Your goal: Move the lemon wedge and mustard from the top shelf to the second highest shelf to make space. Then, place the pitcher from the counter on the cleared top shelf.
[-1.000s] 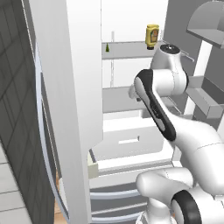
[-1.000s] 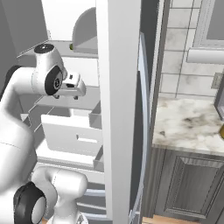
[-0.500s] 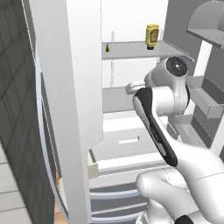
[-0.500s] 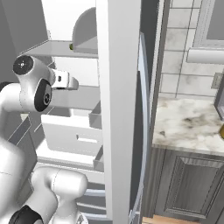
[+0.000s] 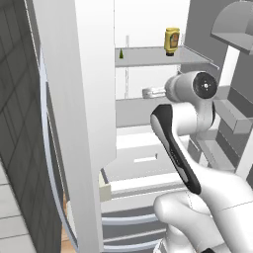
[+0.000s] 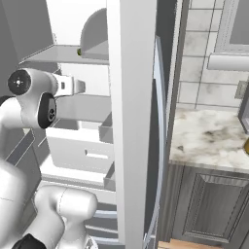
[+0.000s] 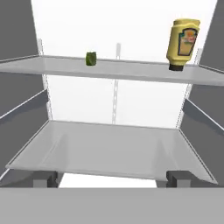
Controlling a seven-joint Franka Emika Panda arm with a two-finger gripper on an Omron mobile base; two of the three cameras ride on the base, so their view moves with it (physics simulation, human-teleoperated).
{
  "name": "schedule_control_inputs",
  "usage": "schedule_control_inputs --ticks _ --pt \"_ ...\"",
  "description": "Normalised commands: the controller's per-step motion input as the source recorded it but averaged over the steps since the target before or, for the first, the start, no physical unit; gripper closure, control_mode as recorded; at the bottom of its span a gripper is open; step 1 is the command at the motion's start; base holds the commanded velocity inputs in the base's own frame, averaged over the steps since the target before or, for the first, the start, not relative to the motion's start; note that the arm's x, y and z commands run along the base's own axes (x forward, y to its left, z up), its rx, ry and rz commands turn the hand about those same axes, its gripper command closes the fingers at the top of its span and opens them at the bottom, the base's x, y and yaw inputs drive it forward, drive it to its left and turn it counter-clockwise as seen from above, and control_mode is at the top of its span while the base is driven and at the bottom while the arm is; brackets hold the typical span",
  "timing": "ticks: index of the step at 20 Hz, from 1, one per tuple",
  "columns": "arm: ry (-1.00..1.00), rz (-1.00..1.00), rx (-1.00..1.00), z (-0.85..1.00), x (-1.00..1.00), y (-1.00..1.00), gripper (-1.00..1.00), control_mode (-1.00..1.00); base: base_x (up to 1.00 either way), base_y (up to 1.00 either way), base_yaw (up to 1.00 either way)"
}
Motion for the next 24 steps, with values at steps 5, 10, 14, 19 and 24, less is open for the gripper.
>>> schedule_control_inputs --ticks 5,10,14,19,24 --pt "-0.16 0.00 0.03 0.72 0.00 0.00 -1.00 -1.00 0.00 0.00 0.00" --pt "-0.05 0.00 0.02 0.61 0.00 0.00 -1.00 -1.00 0.00 0.00 0.00" --pt "0.00 0.00 0.03 0.47 0.00 0.00 -1.00 -1.00 0.00 0.00 0.00" --pt "0.01 0.00 0.01 0.22 0.04 0.06 -1.00 -1.00 0.00 0.00 0.00" --pt "0.06 0.00 0.04 0.00 0.27 0.04 -1.00 -1.00 0.00 0.00 0.00"
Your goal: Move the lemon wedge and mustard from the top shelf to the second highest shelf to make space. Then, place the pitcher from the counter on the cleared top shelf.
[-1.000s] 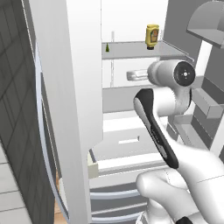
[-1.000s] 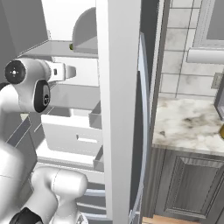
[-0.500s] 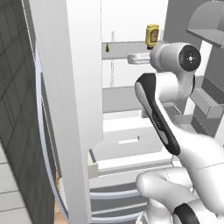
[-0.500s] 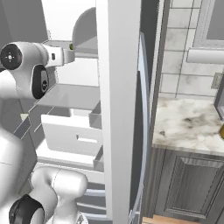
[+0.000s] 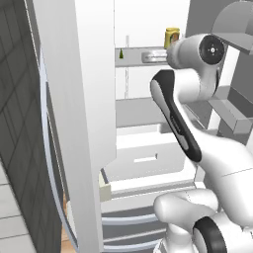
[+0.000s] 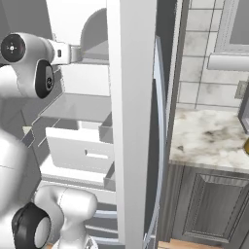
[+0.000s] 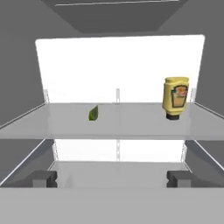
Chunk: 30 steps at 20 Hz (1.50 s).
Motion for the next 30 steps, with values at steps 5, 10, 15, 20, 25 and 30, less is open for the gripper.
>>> schedule_control_inputs --ticks 5,10,15,20,25,30 --pt "0.12 0.02 0.00 -0.03 0.40 0.19 -1.00 -1.00 0.00 0.00 0.00" --pt "0.18 0.04 0.00 -0.07 0.47 0.37 -1.00 -1.00 0.00 0.00 0.00" --pt "0.20 0.03 0.00 -0.13 0.57 0.36 -1.00 -1.00 0.00 0.00 0.00" --pt "0.01 0.00 0.00 -0.04 0.48 0.08 -1.00 -1.00 0.00 0.00 0.00" --pt "0.00 0.00 0.00 -0.10 0.45 0.00 -1.00 -1.00 0.00 0.00 0.00" --pt "0.00 0.00 0.00 -0.27 0.39 0.00 -1.00 -1.00 0.00 0.00 0.00"
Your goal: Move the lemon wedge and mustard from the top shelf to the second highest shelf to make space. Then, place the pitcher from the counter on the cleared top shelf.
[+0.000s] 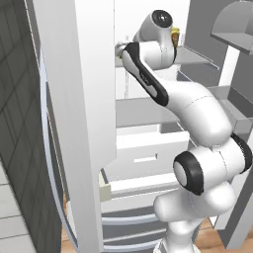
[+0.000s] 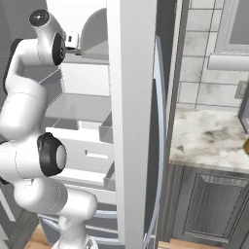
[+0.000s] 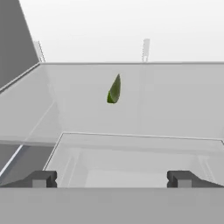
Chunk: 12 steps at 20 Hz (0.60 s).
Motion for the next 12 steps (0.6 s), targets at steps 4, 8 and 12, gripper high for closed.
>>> schedule_control_inputs --ticks 4,8,12 --pt "0.00 0.00 0.00 -0.26 0.39 0.00 -1.00 -1.00 0.00 0.00 0.00" --pt "0.00 0.00 0.00 -0.15 0.38 0.00 -1.00 -1.00 0.00 0.00 0.00" --pt "0.00 0.00 0.00 -0.06 0.35 0.00 -1.00 -1.00 0.00 0.00 0.00"
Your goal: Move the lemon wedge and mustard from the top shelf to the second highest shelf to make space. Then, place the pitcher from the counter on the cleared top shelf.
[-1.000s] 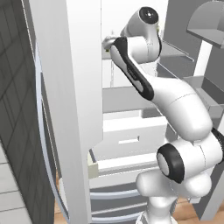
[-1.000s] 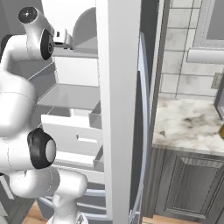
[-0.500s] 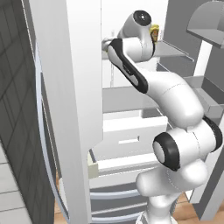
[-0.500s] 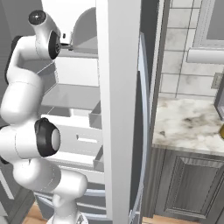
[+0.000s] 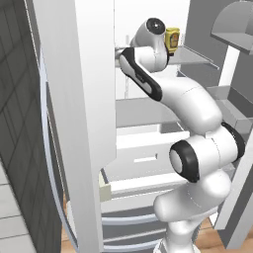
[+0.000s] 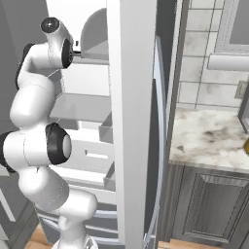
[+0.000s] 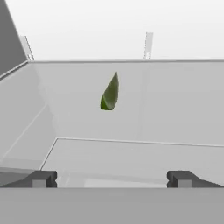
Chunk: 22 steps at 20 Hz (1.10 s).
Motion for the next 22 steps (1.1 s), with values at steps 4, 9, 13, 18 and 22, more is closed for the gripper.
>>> schedule_control_inputs --ticks 4,9,13,18,22 --pt "0.00 0.00 0.00 -0.02 0.31 0.00 -1.00 -1.00 0.00 0.00 0.00" --pt "0.00 0.00 0.00 -0.01 0.29 0.00 -1.00 -1.00 0.00 0.00 0.00" --pt "0.00 0.00 0.00 -0.01 0.29 0.00 -1.00 -1.00 0.00 0.00 0.00" --pt "0.00 0.00 0.00 -0.02 0.29 0.01 -1.00 -1.00 0.00 0.00 0.00" --pt "0.00 0.00 0.00 -0.02 0.26 0.02 -1.00 -1.00 0.00 0.00 0.00"
